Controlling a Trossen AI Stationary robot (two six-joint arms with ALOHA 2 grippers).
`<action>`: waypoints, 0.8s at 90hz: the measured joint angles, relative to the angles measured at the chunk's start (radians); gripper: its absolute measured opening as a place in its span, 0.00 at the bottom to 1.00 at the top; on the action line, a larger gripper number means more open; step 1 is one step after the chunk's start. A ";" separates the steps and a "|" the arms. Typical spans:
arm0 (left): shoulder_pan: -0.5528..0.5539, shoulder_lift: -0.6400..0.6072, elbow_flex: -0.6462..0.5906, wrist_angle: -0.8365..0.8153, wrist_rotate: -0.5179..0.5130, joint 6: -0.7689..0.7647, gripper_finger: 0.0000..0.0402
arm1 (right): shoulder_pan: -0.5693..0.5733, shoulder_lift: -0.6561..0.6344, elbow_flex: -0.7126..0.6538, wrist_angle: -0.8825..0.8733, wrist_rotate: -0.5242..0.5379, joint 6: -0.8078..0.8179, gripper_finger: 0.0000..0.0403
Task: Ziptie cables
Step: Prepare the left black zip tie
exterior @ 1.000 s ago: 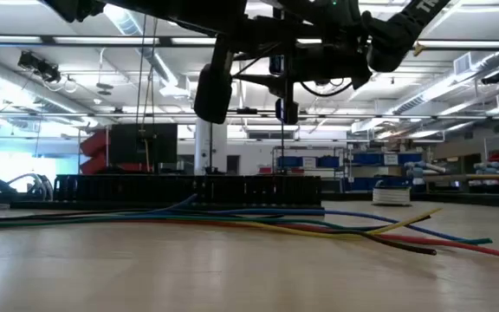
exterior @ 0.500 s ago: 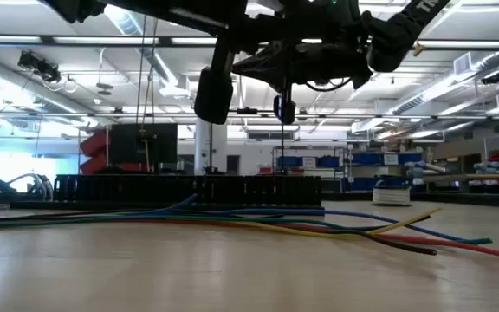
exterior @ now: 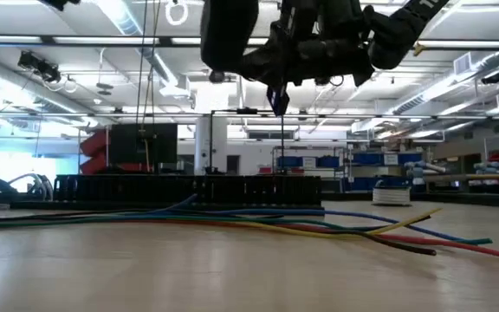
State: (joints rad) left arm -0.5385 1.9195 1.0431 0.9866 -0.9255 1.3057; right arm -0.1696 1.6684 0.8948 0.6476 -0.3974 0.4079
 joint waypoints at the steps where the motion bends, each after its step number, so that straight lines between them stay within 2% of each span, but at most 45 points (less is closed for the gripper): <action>1: -0.002 0.000 0.000 0.003 -0.009 -0.009 0.00 | 0.001 0.000 0.000 0.000 0.001 -0.004 0.00; 11: -0.024 -0.012 -0.002 0.016 -0.090 -0.087 0.00 | 0.019 0.000 0.000 0.000 0.020 -0.057 0.00; 18: -0.034 -0.043 -0.027 0.020 -0.111 -0.159 0.00 | 0.035 0.000 0.000 0.000 0.057 -0.099 0.00; 32: -0.044 -0.164 -0.157 0.018 -0.092 -0.449 0.00 | 0.077 0.000 0.000 0.006 0.156 -0.194 0.00; 38: -0.043 -0.235 -0.231 0.021 -0.002 -0.641 0.00 | 0.100 0.000 0.000 0.013 0.212 -0.239 0.00; 53: 0.014 -0.358 -0.417 0.097 0.313 -1.105 0.00 | 0.163 0.000 0.000 0.031 0.411 -0.388 0.00; 64: 0.058 -0.365 -0.521 0.219 0.441 -1.325 0.00 | 0.214 0.000 0.000 0.037 0.541 -0.513 0.00; 72: 0.090 -0.358 -0.568 0.268 0.496 -1.451 0.00 | 0.256 0.000 0.000 0.048 0.622 -0.618 0.00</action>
State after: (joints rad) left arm -0.4484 1.5616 0.4751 1.2551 -0.4295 -0.1450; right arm 0.0867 1.6684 0.8951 0.6955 0.2243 -0.2097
